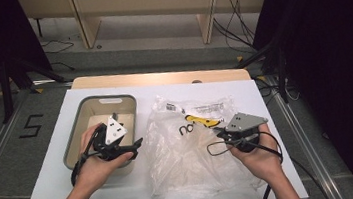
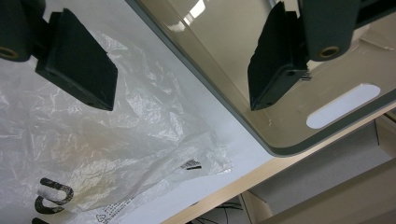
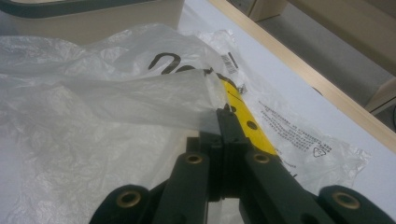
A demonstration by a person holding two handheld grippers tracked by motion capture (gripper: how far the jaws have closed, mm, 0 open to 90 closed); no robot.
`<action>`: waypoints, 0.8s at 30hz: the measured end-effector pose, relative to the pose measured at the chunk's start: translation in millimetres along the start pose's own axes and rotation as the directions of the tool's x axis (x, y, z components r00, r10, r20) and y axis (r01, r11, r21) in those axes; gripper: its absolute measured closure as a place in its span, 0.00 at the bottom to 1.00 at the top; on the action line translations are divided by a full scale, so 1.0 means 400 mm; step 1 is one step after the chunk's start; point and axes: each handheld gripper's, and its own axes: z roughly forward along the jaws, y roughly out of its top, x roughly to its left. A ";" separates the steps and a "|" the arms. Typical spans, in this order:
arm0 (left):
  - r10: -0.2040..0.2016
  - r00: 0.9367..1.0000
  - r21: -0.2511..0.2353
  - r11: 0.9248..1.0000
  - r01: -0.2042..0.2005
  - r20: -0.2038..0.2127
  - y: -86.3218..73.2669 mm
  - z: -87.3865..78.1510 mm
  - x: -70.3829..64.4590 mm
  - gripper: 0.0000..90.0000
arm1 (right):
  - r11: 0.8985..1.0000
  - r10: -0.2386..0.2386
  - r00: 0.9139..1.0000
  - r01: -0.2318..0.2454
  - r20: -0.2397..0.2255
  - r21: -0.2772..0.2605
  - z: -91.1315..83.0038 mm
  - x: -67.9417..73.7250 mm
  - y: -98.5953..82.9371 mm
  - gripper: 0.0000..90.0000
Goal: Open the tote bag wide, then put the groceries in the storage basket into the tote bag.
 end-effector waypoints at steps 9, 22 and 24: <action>-0.012 1.000 0.012 1.000 0.012 0.000 0.000 0.007 0.005 0.27 | 1.000 0.009 1.000 -0.009 0.000 0.004 0.003 -0.001 -0.002 1.00; -0.047 0.999 0.072 0.996 0.048 -0.024 0.007 0.016 0.030 0.28 | 1.000 0.016 1.000 -0.016 -0.009 0.008 0.010 0.001 -0.006 1.00; -0.050 0.998 0.088 0.995 0.052 -0.028 0.012 0.022 0.038 0.27 | 1.000 0.011 1.000 -0.011 -0.010 0.008 0.010 0.001 -0.004 1.00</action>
